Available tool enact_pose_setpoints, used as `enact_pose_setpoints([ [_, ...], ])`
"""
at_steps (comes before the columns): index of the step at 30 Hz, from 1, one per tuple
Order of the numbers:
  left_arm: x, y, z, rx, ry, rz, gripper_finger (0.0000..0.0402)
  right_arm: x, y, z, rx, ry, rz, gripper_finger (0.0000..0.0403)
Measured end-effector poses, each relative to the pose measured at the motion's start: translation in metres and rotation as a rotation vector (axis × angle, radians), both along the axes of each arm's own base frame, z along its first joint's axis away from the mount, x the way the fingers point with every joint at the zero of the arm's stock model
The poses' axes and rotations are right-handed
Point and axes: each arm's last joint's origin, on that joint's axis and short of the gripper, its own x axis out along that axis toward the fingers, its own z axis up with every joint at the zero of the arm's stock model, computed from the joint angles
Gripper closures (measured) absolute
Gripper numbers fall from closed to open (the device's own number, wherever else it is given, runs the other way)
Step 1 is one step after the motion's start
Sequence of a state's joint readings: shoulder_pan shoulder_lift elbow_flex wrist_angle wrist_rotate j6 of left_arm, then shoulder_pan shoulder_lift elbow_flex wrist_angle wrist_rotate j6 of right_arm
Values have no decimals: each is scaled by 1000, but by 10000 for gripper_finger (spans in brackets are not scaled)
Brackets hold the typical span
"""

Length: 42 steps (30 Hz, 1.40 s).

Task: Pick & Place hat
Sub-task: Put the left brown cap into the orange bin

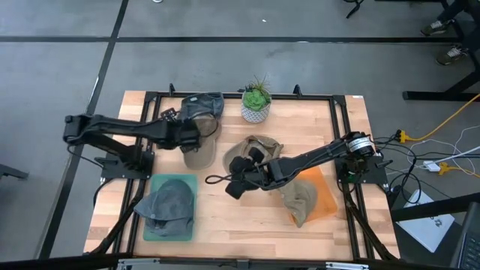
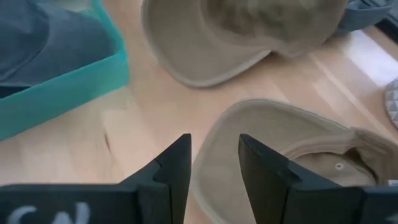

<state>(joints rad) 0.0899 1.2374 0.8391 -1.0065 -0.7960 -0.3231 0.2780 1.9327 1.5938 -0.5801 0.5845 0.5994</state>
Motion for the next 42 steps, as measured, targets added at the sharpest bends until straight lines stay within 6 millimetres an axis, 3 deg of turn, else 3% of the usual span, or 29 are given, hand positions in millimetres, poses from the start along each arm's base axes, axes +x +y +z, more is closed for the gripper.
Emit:
enact_pose_setpoints([
  [4, -13, -23, 21, 76, -36, -181, 398, 4, -1, 11, 24, 1, 67, 270],
  [9, -33, -46, 42, 118, -118, -370, 398, 6, 1, 41, 9, 15, 147, 270],
  [14, -49, -65, 54, 126, -170, -553, 398, 3, 0, 76, -24, 9, 186, 270],
  [18, -54, -81, 61, 137, -238, -679, 398, 3, 1, 91, -18, -15, 237, 270],
  [27, -56, -107, 69, 223, -341, -813, 398, 13, -9, 71, 40, -52, 242, 270],
  [42, -55, -118, 71, 216, -394, -849, 398, 36, -38, 23, 55, -316, 247, 270],
])
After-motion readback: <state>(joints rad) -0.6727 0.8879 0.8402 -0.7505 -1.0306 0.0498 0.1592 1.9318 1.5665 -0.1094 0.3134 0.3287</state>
